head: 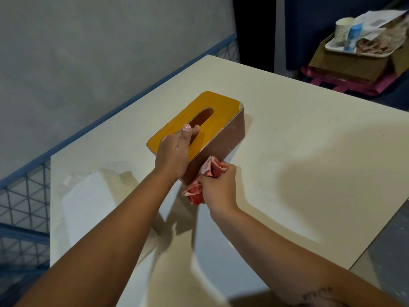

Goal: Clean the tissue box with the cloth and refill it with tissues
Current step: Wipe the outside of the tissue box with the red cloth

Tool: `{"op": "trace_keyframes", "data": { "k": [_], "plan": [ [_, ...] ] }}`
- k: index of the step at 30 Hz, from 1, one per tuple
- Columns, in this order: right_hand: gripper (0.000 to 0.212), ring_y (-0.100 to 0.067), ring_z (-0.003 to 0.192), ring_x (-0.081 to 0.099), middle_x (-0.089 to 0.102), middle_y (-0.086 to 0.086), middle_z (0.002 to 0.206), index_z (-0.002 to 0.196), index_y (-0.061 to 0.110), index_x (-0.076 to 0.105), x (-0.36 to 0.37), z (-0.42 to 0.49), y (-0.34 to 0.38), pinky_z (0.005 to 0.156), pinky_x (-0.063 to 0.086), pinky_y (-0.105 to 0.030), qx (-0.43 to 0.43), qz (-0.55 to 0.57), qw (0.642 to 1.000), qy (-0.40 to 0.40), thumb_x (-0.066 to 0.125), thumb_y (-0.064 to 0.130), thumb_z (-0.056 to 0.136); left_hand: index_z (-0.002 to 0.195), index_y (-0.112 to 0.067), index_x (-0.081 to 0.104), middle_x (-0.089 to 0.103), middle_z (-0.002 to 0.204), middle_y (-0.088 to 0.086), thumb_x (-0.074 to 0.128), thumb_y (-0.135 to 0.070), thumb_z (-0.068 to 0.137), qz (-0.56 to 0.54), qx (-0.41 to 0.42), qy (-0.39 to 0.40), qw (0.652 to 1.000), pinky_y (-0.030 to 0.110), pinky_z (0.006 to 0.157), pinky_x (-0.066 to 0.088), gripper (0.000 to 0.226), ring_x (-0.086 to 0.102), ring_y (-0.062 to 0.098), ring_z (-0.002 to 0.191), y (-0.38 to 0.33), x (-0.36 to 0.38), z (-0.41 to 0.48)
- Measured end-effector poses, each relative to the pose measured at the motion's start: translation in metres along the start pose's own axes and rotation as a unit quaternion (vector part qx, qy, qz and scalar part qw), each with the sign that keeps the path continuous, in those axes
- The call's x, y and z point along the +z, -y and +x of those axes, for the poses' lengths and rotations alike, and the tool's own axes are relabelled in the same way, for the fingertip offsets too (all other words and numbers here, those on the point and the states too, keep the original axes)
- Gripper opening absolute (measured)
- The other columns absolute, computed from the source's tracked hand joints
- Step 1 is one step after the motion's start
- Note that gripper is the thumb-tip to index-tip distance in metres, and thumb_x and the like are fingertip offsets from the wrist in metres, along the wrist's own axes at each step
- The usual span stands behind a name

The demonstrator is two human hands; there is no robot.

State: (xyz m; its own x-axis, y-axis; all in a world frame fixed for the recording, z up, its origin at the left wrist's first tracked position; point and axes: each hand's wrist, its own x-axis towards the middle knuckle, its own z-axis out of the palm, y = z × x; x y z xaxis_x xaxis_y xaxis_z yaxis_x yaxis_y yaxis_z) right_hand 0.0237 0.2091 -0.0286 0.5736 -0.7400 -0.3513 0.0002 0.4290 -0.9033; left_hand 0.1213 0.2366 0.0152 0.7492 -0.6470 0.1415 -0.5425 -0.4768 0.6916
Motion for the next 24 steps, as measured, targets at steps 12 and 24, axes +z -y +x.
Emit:
{"op": "trace_keyframes", "data": {
  "k": [12, 24],
  "plan": [
    [0.035, -0.007, 0.079, 0.055, 0.051, 0.007, 0.089, 0.095, 0.024, 0.037, 0.005, -0.013, 0.003, 0.056, 0.043, -0.008, -0.055, -0.017, 0.997, 0.048, 0.06, 0.0, 0.084, 0.128, -0.019, 0.057, 0.059, 0.131, 0.003, 0.021, -0.046, 0.09, 0.027, 0.027, 0.013, 0.999, 0.041, 0.107, 0.038, 0.059, 0.05, 0.02, 0.124, 0.001, -0.001, 0.002],
    [0.028, -0.027, 0.084, 0.066, 0.065, -0.011, 0.094, 0.104, 0.006, 0.065, -0.021, 0.059, 0.025, 0.069, 0.053, -0.032, 0.127, 0.008, 0.987, -0.102, 0.059, -0.007, 0.08, 0.128, -0.021, 0.057, 0.058, 0.131, 0.002, 0.027, -0.045, 0.096, 0.036, 0.02, 0.023, 0.999, 0.039, 0.107, 0.037, 0.05, 0.049, 0.022, 0.124, 0.0, -0.002, 0.002]
  ]
}}
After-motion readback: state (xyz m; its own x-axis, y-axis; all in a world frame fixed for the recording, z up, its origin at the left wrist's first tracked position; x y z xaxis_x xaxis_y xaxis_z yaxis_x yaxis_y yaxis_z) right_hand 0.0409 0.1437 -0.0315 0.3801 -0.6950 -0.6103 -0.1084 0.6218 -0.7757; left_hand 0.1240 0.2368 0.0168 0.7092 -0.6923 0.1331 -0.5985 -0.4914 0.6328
